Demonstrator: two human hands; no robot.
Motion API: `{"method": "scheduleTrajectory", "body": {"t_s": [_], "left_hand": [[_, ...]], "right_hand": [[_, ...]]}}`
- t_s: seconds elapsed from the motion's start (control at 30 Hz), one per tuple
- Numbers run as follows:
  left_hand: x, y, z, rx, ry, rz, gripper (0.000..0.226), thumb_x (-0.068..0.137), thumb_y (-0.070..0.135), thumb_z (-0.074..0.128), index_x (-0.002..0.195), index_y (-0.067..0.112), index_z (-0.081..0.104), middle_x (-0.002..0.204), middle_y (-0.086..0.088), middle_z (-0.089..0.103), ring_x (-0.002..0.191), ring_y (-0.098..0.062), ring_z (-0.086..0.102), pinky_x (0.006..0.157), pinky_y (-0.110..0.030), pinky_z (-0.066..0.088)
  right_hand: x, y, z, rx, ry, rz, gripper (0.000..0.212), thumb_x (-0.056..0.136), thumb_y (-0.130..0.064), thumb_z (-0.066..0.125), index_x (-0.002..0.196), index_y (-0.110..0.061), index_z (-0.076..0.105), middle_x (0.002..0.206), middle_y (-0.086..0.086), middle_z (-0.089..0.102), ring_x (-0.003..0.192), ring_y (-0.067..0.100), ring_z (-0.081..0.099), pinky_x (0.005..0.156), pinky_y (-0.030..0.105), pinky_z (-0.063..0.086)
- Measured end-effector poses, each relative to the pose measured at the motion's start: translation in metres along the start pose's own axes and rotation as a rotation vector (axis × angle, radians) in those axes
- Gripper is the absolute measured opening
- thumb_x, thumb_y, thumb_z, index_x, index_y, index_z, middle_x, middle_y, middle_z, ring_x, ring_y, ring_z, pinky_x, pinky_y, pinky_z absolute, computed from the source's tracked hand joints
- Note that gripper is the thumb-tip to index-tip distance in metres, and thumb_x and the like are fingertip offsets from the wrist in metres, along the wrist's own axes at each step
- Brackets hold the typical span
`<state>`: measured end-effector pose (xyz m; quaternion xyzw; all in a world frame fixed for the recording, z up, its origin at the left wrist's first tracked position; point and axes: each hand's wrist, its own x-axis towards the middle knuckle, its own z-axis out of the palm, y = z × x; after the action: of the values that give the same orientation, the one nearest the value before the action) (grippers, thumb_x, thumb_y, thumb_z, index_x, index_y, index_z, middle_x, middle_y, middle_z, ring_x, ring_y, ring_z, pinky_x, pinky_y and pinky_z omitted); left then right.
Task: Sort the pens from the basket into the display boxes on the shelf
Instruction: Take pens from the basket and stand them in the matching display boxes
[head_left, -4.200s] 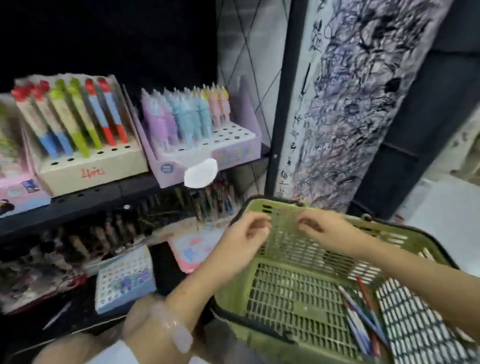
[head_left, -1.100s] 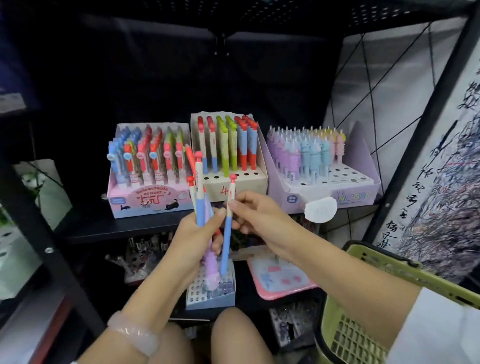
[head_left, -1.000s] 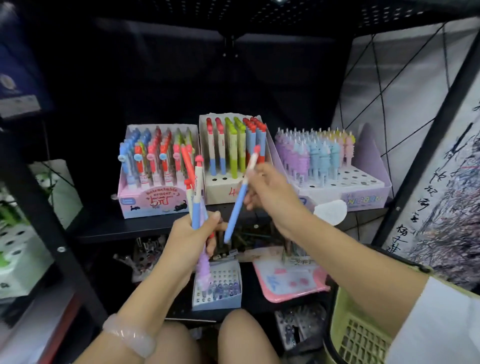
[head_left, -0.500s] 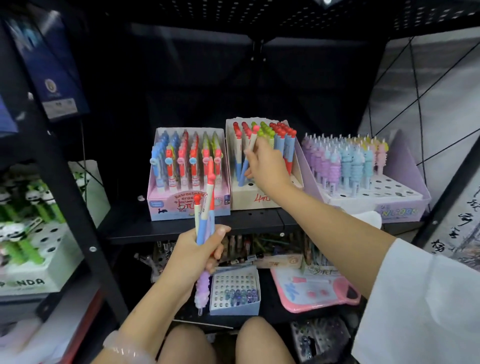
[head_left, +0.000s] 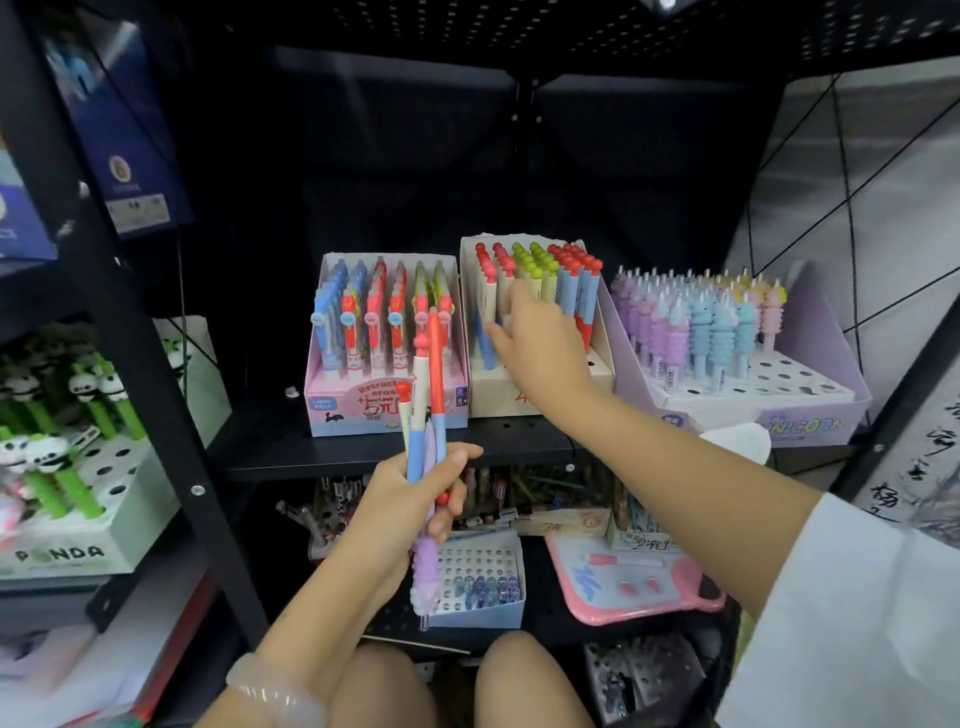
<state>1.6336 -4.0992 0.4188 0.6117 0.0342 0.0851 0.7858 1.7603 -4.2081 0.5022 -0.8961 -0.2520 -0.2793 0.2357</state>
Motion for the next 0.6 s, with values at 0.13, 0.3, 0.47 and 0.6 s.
{"method": "scheduleTrajectory", "body": {"t_s": [0.13, 0.3, 0.47, 0.6], "left_hand": [[0.003, 0.002, 0.005, -0.044, -0.043, -0.008, 0.023, 0.079, 0.027, 0.062, 0.093, 0.01, 0.071, 0.048, -0.002, 0.047, 0.035, -0.008, 0.031, 0.036, -0.019, 0.032], [0.003, 0.001, 0.02, -0.052, -0.151, -0.036, 0.037, 0.074, 0.036, 0.063, 0.1, 0.009, 0.069, 0.05, -0.003, 0.051, 0.034, -0.007, 0.031, 0.036, -0.018, 0.031], [0.006, 0.004, 0.03, -0.08, -0.113, 0.0, 0.043, 0.075, 0.042, 0.054, 0.103, 0.01, 0.061, 0.062, -0.005, 0.062, 0.036, -0.007, 0.032, 0.037, -0.018, 0.033], [0.01, 0.004, 0.03, -0.049, -0.013, -0.018, 0.034, 0.082, 0.04, 0.05, 0.085, 0.006, 0.048, 0.055, 0.0, 0.052, 0.036, -0.007, 0.034, 0.036, -0.018, 0.034]], "right_hand": [[-0.029, 0.003, -0.013, 0.034, 0.015, -0.608, 0.027, 0.082, -0.002, 0.065, 0.109, -0.004, 0.064, 0.083, 0.011, 0.064, 0.063, 0.021, 0.06, 0.046, 0.025, 0.042], [-0.043, 0.02, -0.01, -0.016, 0.057, -0.671, 0.026, 0.074, 0.002, 0.072, 0.1, -0.003, 0.068, 0.084, 0.013, 0.064, 0.068, 0.027, 0.061, 0.043, 0.036, 0.05], [-0.04, 0.047, -0.022, -0.179, 0.137, -0.715, 0.03, 0.068, 0.005, 0.076, 0.095, -0.004, 0.068, 0.084, 0.011, 0.065, 0.073, 0.026, 0.063, 0.048, 0.028, 0.05], [-0.027, 0.063, -0.039, -0.016, 0.061, -0.308, 0.004, 0.091, -0.012, 0.057, 0.091, -0.008, 0.056, 0.081, 0.006, 0.06, 0.073, 0.022, 0.058, 0.054, 0.031, 0.044]]}}
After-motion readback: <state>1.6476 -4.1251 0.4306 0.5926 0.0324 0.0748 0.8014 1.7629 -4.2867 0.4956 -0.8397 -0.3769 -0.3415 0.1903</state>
